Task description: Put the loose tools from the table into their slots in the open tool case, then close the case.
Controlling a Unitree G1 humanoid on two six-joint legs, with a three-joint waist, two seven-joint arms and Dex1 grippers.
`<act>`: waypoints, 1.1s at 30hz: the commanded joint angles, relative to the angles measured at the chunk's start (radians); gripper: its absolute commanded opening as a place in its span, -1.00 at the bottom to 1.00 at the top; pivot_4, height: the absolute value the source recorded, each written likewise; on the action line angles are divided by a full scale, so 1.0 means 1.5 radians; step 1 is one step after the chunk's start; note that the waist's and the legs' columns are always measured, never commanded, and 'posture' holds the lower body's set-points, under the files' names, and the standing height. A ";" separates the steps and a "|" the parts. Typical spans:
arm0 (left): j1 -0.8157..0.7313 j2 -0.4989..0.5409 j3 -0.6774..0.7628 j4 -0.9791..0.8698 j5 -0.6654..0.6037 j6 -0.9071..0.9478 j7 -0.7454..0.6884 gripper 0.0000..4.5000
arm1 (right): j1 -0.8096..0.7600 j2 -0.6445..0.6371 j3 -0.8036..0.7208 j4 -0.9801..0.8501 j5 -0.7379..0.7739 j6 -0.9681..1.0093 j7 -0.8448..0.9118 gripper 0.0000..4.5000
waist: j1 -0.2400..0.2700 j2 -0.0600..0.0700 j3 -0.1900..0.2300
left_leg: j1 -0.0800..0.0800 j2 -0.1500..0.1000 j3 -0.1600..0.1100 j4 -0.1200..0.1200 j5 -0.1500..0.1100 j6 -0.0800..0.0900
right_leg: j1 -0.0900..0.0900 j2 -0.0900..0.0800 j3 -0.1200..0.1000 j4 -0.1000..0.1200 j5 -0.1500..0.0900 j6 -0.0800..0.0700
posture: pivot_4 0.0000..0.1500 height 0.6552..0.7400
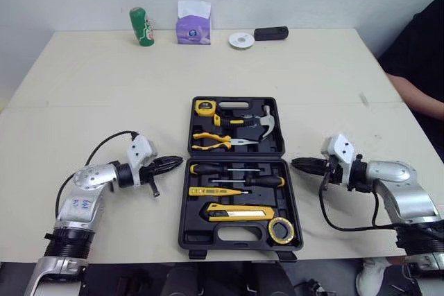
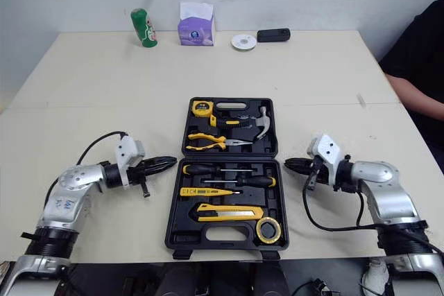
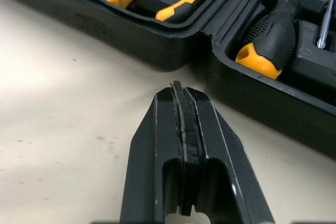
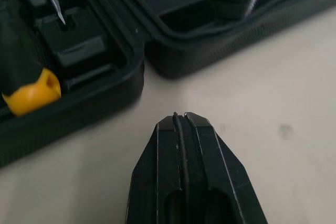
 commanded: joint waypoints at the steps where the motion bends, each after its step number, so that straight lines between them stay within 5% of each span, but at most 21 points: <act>1: -0.015 -0.025 -0.001 -0.046 0.003 0.008 0.038 -0.99 | -0.015 0.008 0.010 -0.013 -0.008 -0.007 0.008 -1.00 | 0.000 0.000 0.000 | 0.000 0.000 0.000 0.000 0.000 0.000 | 0.000 0.000 0.000 0.000 0.000 0.000 | 1.00 1.00; 33: 0.087 -0.046 -0.026 -0.156 0.028 0.069 0.065 -0.99 | -0.009 0.054 0.068 -0.109 -0.058 0.048 0.020 -1.00 | -0.003 0.000 0.000 | 0.001 0.001 0.000 0.000 0.000 -0.001 | 0.000 0.001 0.001 -0.001 0.000 0.000 | 1.00 1.00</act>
